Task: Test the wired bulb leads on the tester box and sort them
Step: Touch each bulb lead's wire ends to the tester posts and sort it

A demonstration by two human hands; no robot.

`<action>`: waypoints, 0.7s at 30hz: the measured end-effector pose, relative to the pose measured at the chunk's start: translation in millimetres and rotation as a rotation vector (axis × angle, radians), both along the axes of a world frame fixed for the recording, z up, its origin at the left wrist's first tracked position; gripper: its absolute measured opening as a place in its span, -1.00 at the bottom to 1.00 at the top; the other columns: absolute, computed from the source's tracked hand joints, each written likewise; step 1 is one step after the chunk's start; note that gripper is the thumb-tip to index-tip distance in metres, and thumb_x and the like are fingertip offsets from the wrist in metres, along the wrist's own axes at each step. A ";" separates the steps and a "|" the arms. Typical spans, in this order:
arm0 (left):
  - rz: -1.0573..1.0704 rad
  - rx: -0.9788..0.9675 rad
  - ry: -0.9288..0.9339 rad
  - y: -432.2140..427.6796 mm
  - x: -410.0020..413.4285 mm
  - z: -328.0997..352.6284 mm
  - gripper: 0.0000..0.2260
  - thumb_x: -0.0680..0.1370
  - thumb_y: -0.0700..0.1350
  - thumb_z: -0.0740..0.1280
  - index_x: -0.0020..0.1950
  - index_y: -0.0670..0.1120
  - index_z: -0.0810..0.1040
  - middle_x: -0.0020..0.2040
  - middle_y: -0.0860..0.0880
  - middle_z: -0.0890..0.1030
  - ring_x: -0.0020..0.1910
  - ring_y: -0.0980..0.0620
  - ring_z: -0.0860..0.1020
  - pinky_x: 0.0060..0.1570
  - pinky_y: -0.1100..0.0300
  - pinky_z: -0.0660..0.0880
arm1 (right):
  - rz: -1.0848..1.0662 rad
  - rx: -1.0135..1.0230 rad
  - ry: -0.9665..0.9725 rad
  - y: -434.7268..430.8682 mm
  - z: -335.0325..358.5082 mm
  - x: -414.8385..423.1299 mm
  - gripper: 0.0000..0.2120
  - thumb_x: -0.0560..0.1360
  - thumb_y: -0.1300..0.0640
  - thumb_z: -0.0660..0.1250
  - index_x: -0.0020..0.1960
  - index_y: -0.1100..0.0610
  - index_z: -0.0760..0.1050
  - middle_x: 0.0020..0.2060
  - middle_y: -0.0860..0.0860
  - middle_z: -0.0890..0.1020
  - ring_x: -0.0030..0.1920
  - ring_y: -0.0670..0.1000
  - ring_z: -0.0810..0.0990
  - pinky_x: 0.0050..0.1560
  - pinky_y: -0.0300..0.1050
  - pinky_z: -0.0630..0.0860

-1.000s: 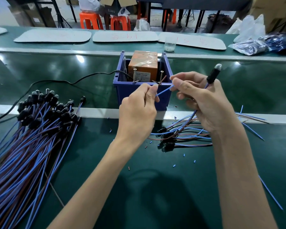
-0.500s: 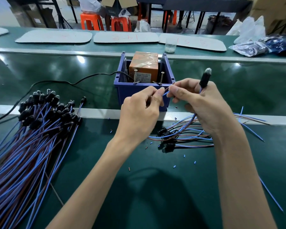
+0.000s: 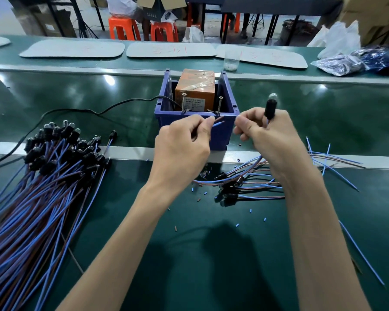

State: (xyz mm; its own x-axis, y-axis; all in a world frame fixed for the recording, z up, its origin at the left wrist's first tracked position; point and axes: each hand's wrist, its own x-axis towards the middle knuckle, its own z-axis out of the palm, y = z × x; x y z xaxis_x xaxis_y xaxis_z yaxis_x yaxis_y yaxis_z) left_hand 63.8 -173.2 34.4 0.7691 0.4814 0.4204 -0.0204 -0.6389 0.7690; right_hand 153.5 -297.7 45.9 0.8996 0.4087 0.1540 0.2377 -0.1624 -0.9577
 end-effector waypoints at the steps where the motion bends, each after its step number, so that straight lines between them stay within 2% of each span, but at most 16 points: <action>1: 0.014 -0.009 -0.018 3.3 -0.8 1.5 -0.62 0.62 -0.02 0.25 -0.38 -0.11 0.38 -0.55 0.04 0.31 -0.47 0.02 0.25 -0.42 0.21 0.19 | -0.038 0.021 -0.003 -3.3 0.5 2.6 -0.76 0.53 0.26 0.33 -0.29 0.08 0.53 -0.44 -0.09 0.58 -0.50 -0.26 0.45 -0.42 -0.48 0.33; 4: 0.035 -0.066 -0.064 12.4 -2.8 6.2 -0.60 0.62 -0.04 0.24 -0.43 -0.03 0.35 -0.58 0.12 0.32 -0.53 0.12 0.27 -0.48 0.35 0.19 | -0.071 0.082 -0.033 -14.3 2.7 8.6 -0.80 0.52 0.23 0.36 -0.27 0.07 0.55 -0.46 -0.12 0.61 -0.46 -0.24 0.48 -0.40 -0.47 0.35; 7: 0.034 -0.078 -0.071 15.1 -2.8 7.2 -0.60 0.61 -0.03 0.25 -0.43 -0.02 0.37 -0.59 0.12 0.30 -0.54 0.14 0.27 -0.49 0.35 0.19 | -0.003 0.076 -0.046 -17.2 3.8 8.3 -0.86 0.49 0.22 0.39 -0.24 0.09 0.58 -0.41 -0.10 0.65 -0.45 -0.22 0.50 -0.42 -0.48 0.33; 10: 0.006 -0.079 -0.047 14.1 -3.2 7.0 -0.60 0.61 -0.02 0.25 -0.43 -0.02 0.38 -0.61 0.10 0.28 -0.56 0.13 0.25 -0.51 0.35 0.18 | 0.161 -0.001 0.006 -14.2 3.7 4.1 -0.93 0.45 0.29 0.42 -0.16 0.15 0.63 -0.29 0.01 0.71 -0.42 -0.18 0.58 -0.41 -0.48 0.37; 13: -0.044 -0.073 -0.018 14.3 -3.8 7.5 -0.60 0.61 -0.02 0.26 -0.43 -0.01 0.38 -0.59 0.10 0.29 -0.55 0.15 0.25 -0.50 0.36 0.19 | 0.205 -0.038 0.041 -11.5 2.1 2.2 -0.88 0.45 0.27 0.43 -0.03 0.14 0.64 -0.18 0.05 0.72 -0.32 -0.12 0.65 -0.28 -0.46 0.45; 17: -0.151 -0.058 0.052 15.6 -4.8 6.9 -0.63 0.62 -0.04 0.25 -0.41 -0.03 0.42 -0.59 0.10 0.30 -0.56 0.13 0.25 -0.52 0.36 0.16 | 0.151 -0.021 -0.021 -9.2 3.3 1.2 -0.89 0.50 0.14 0.39 0.00 0.12 0.65 -0.18 0.01 0.72 -0.40 -0.20 0.55 -0.41 -0.52 0.32; 21: -0.211 -0.038 0.089 15.2 -5.8 7.1 -0.64 0.61 -0.03 0.26 -0.38 -0.09 0.44 -0.62 0.09 0.26 -0.61 0.13 0.23 -0.55 0.37 0.11 | 0.171 0.052 -0.033 -8.4 5.2 -0.9 -0.92 0.50 0.21 0.39 -0.17 0.13 0.63 -0.32 -0.01 0.69 -0.47 -0.22 0.43 -0.42 -0.45 0.34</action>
